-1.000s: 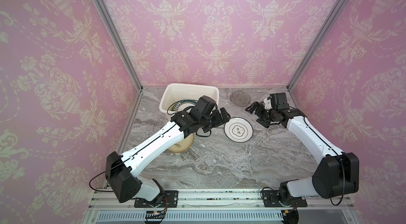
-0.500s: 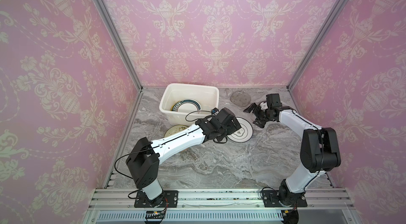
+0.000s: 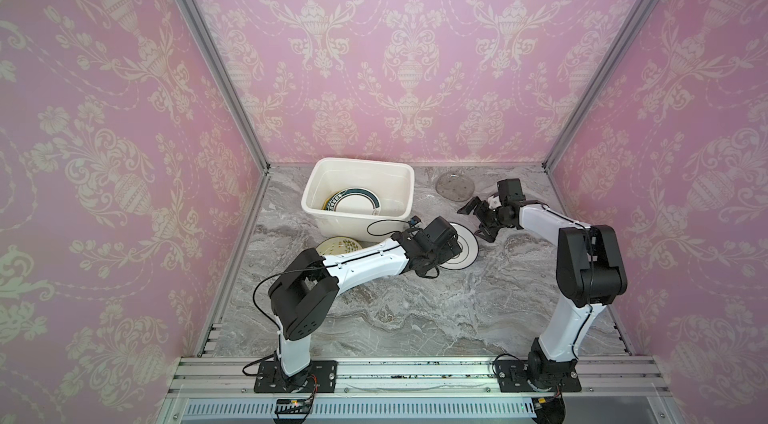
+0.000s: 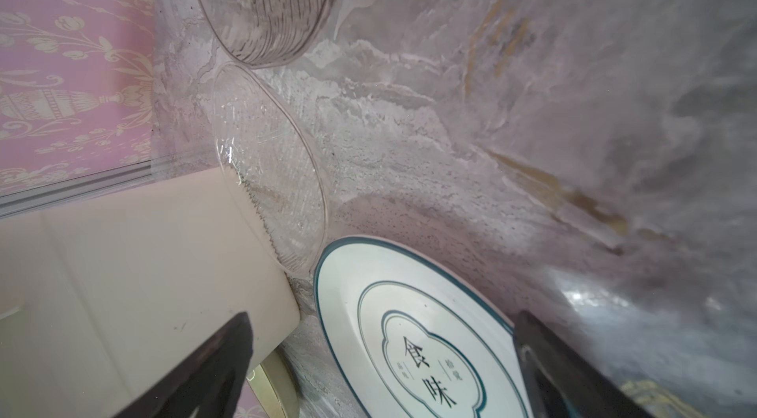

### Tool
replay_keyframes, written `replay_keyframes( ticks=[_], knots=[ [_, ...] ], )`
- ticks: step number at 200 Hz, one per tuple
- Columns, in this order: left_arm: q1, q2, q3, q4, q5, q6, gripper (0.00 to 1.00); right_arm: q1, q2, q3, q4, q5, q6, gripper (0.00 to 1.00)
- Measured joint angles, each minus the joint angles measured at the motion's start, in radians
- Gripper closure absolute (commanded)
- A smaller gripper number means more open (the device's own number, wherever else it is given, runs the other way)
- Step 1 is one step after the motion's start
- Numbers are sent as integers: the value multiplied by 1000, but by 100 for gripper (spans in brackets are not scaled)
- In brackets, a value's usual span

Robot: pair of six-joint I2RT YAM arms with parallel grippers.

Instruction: Place the plates into the plastic bin on the countertop

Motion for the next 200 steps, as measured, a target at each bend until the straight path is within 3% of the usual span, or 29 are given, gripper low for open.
replay_keyframes(
  ticks=[163, 200],
  knots=[
    [48, 104, 37, 3, -43, 37, 1, 0, 123, 105, -8, -23, -55, 0],
    [62, 158, 36, 42, -4, 46, 7, 0, 124, 106, -14, -29, -69, 2]
  ],
)
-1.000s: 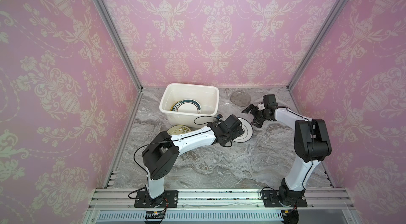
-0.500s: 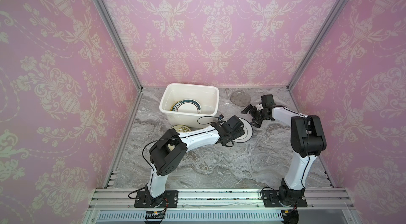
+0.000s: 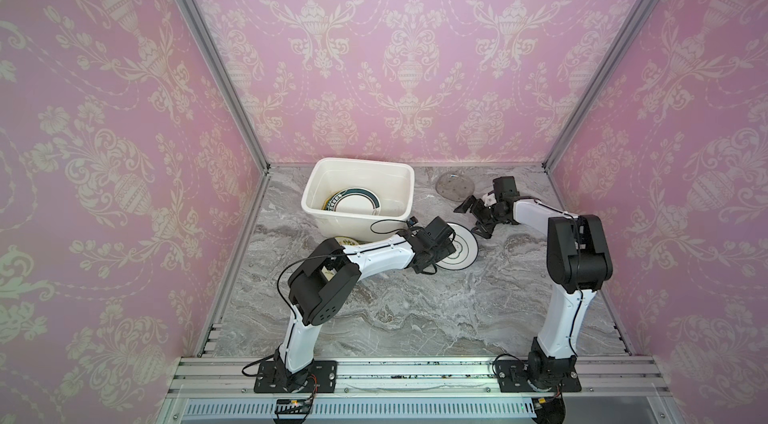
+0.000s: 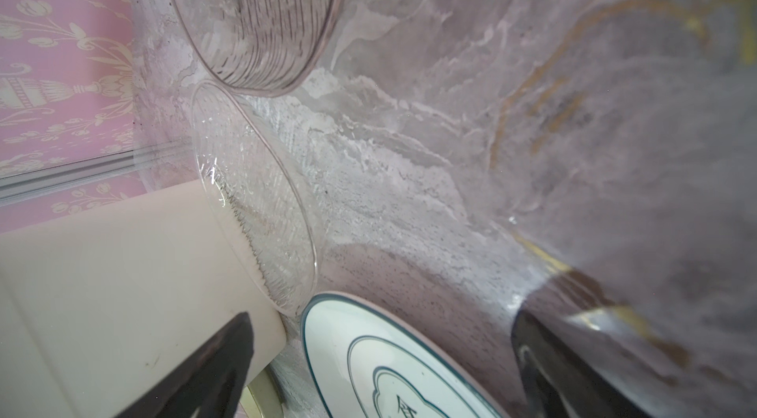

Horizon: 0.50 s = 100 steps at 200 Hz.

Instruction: Place the plates into the plastic bin on the countertop

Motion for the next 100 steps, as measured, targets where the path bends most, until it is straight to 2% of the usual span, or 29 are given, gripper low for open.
replay_keyframes(
  ticks=[31, 100],
  knots=[
    [14, 26, 3, 34, 41, 3, 11, 0, 0, -1, -11, -16, -14, 4],
    [16, 46, 6, 65, 93, 18, 27, 0, -16, -32, -23, -30, -63, 9]
  ],
)
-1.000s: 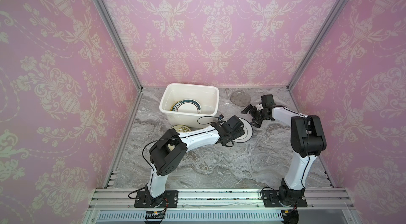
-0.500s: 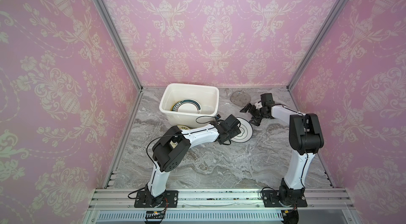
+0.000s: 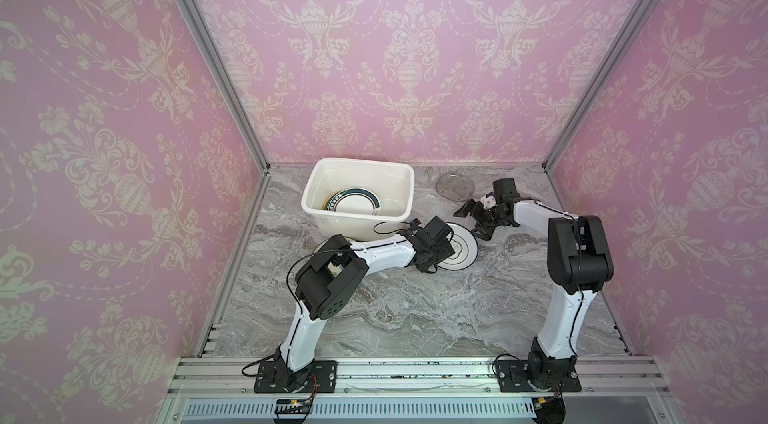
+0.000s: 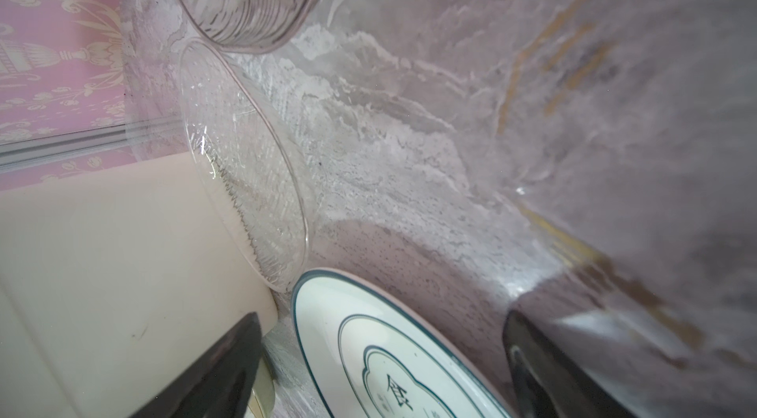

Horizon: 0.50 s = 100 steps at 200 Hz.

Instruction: Place the plates into the plastic bin on the countertop

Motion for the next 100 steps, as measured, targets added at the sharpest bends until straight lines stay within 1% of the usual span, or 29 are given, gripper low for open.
replay_keyframes(
  ticks=[44, 59, 100],
  knots=[
    [4, 5, 0, -10, 3, 1, 42, -7, -54, -65, -19, 32, -29, 14],
    [6, 5, -3, -11, 6, 1, 46, -6, -68, -82, -29, 47, -35, 17],
    [8, 3, -13, -10, 6, 1, 51, -5, -97, -118, -46, 72, -64, 20]
  ],
)
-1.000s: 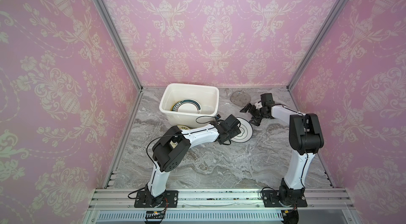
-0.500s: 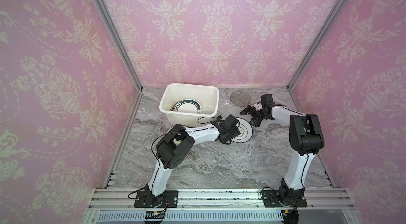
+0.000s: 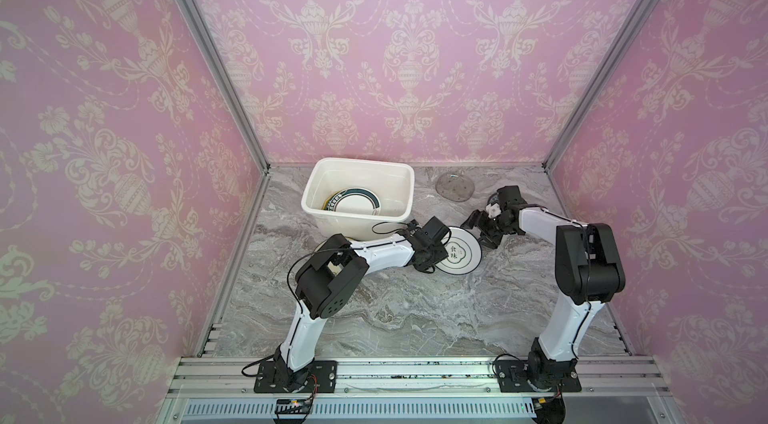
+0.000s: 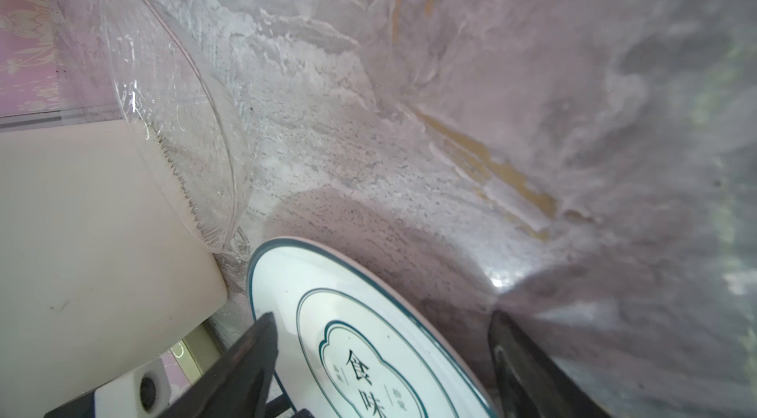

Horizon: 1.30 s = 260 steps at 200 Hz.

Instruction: Place the plates into the plastic bin on the countertop

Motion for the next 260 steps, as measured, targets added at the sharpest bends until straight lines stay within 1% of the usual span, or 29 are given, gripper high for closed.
replay_keyframes(
  ticks=[10, 60, 87, 127, 166, 213, 228, 260],
  knots=[
    [0, 0, -1, 0, 0, 0, 52, 2, -8, -8, -3, 9, -8, 22],
    [0, -5, -12, -3, 0, 11, 63, 19, -70, -76, -34, 68, -22, 26],
    [-1, -7, -19, 4, 3, 12, 64, 31, -86, -95, -40, 86, -26, 27],
    [-3, -47, -85, 72, 26, 13, 70, 41, -99, -113, -47, 87, -40, 28],
    [-4, -74, -92, 133, 46, 15, 74, 42, -100, -115, -49, 87, -64, 28],
    [-7, -96, -92, 193, 60, 18, 84, 49, -104, -119, -55, 82, -66, 28],
    [-13, -98, -93, 192, 67, 20, 86, 54, -106, -122, -55, 83, -66, 28],
    [-15, -99, -93, 189, 69, 26, 95, 54, -119, -131, -63, 83, -66, 26]
  ],
)
